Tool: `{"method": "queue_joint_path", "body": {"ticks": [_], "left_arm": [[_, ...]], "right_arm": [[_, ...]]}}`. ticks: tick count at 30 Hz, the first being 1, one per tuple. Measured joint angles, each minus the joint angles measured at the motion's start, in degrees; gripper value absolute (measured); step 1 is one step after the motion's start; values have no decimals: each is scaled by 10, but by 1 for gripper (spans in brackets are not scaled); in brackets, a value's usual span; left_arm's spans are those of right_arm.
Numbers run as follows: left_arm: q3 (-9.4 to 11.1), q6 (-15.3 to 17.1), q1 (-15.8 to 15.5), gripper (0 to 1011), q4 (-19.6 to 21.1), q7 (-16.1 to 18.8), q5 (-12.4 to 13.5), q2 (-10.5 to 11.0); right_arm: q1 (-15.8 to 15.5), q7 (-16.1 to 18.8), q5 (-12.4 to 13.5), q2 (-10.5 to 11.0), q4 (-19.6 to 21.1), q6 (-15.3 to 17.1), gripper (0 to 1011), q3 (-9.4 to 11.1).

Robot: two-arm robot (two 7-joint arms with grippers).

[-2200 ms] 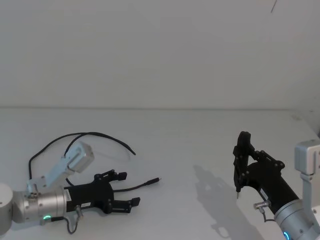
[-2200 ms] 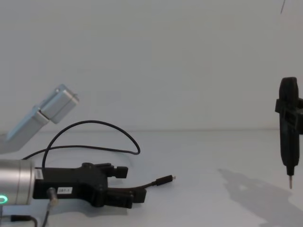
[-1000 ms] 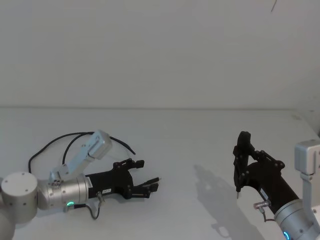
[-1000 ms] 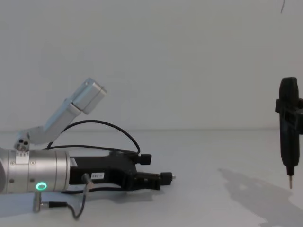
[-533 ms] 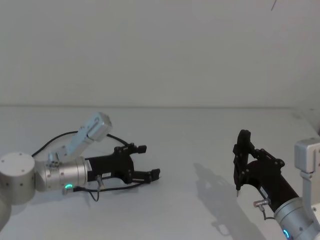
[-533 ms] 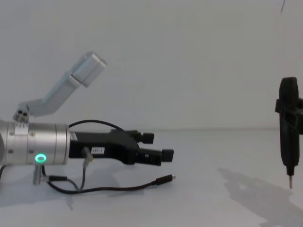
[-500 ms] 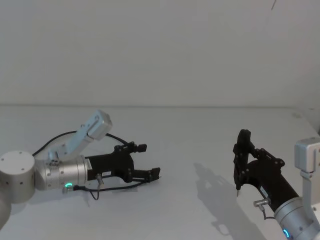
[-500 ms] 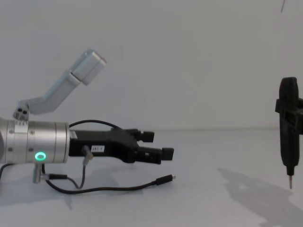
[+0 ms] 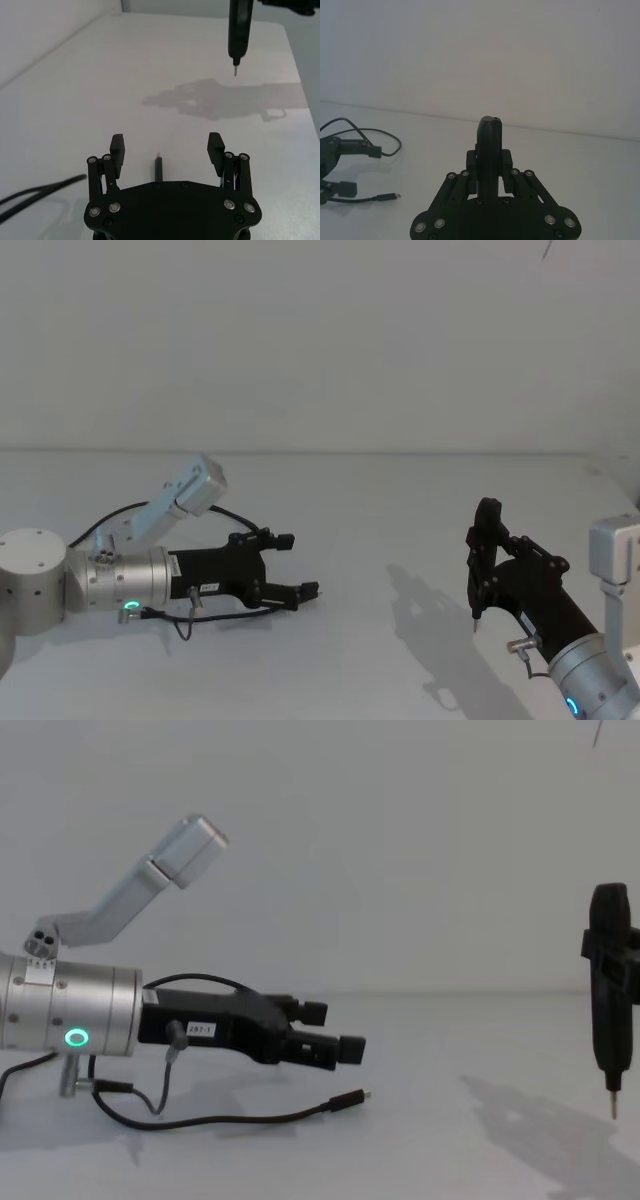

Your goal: Pick up the data cable with the one hand.

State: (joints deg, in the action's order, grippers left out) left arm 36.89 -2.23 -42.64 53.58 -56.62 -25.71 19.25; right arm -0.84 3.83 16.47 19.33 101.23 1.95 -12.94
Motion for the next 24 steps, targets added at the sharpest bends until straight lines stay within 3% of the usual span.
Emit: {"method": "queue_joint_path", "body": {"ticks": [11,24], "left_arm": [[22,7,-16,1001,-35,-20,8,-2],[42,3,-36,1001,-69,-21,26,-12]], "right_arm": [[0,0,0,0,0,0,279,0],[0,0,0,0,0,0,279,0]]}}
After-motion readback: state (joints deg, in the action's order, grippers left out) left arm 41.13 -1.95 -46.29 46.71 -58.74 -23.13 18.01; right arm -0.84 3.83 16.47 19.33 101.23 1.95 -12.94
